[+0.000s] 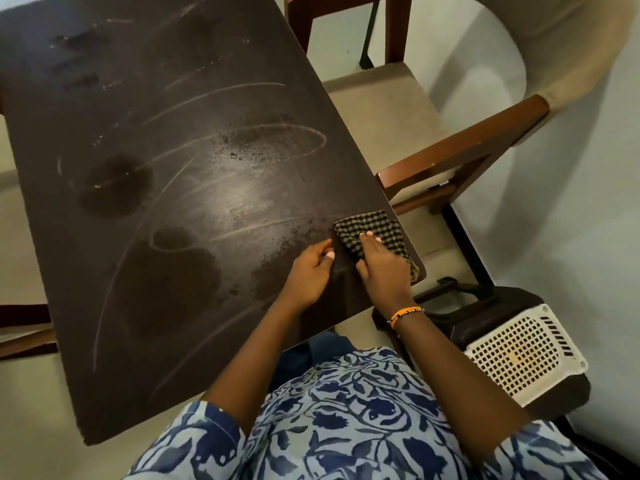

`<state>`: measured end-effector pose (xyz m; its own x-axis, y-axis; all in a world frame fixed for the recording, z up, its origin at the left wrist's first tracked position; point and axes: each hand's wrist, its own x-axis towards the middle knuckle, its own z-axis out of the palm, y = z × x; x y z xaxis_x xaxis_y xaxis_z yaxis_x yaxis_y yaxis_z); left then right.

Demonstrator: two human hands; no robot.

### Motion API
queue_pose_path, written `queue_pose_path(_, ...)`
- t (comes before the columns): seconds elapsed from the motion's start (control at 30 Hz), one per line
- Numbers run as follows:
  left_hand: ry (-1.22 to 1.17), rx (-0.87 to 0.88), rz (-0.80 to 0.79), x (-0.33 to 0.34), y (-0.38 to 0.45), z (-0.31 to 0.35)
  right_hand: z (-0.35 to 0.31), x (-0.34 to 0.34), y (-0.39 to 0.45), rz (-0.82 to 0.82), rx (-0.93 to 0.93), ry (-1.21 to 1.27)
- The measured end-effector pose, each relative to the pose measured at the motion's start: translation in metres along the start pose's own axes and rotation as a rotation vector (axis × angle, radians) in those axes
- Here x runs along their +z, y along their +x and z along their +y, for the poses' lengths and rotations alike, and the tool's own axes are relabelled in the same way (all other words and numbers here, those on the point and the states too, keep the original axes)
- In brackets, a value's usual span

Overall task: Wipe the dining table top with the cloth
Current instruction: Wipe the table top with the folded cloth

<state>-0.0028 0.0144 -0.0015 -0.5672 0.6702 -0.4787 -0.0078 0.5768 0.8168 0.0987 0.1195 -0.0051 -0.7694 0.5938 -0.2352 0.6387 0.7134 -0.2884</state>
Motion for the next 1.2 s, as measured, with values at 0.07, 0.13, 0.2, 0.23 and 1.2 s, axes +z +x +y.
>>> queue_pose_path(0.07,-0.055,-0.058,-0.063,-0.005,0.001,0.004,-0.006,-0.013,0.008,0.038,0.072,0.128)
queue_pose_path(0.13,-0.216,-0.112,-0.086,-0.009,0.000,0.011,-0.018,-0.024,0.014,0.063,0.087,0.230)
queue_pose_path(0.2,-0.426,-0.154,-0.094,-0.014,0.000,0.016,-0.036,-0.029,0.019,0.068,0.006,0.296)
queue_pose_path(0.23,-0.545,-0.160,-0.076,-0.017,0.002,0.018,-0.048,-0.029,0.020,0.065,-0.045,0.315)
queue_pose_path(1.2,-0.625,-0.029,0.355,-0.409,0.075,-0.033,-0.391,0.045,0.224,-0.156,0.004,1.466)
